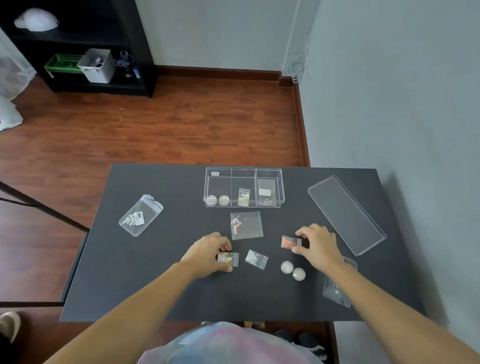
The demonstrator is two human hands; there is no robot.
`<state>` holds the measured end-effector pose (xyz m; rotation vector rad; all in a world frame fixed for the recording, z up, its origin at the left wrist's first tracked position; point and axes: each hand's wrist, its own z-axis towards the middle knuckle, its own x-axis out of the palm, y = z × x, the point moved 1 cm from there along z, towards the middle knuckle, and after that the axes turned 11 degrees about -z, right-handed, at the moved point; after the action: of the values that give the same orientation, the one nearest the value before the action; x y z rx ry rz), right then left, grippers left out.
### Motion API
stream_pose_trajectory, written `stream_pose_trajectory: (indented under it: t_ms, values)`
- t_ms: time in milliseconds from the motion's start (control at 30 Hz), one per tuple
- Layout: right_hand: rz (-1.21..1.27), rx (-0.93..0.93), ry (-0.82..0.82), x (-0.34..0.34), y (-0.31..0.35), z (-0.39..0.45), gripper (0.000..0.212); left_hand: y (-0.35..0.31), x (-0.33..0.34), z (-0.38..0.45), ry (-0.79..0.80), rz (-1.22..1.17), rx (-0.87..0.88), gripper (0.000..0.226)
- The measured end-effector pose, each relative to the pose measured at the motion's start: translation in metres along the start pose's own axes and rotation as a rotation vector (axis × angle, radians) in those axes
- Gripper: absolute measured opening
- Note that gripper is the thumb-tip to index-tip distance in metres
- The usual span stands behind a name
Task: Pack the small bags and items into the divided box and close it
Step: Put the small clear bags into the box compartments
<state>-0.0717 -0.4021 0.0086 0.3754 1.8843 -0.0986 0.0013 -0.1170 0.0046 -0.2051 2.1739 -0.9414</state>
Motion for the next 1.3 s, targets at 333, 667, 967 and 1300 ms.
stream_pose_trajectory:
  t_ms: [333, 667, 967, 1300]
  values:
    - [0.024, 0.102, 0.045, 0.001, 0.015, 0.002, 0.03, -0.005, 0.003, 0.01, 0.052, 0.186, -0.028, 0.024]
    - [0.096, 0.12, 0.107, -0.009, 0.019, 0.003, 0.021, -0.007, 0.002, 0.012, 0.105, 0.324, 0.075, 0.018]
    - [0.235, 0.116, 0.091, -0.005, 0.017, -0.004, 0.009, -0.017, -0.003, 0.004, 0.055, 0.104, 0.097, 0.021]
    - [0.466, 0.092, -0.082, -0.027, 0.008, 0.004, 0.016, -0.049, -0.058, 0.055, -0.366, -0.115, 0.16, 0.014]
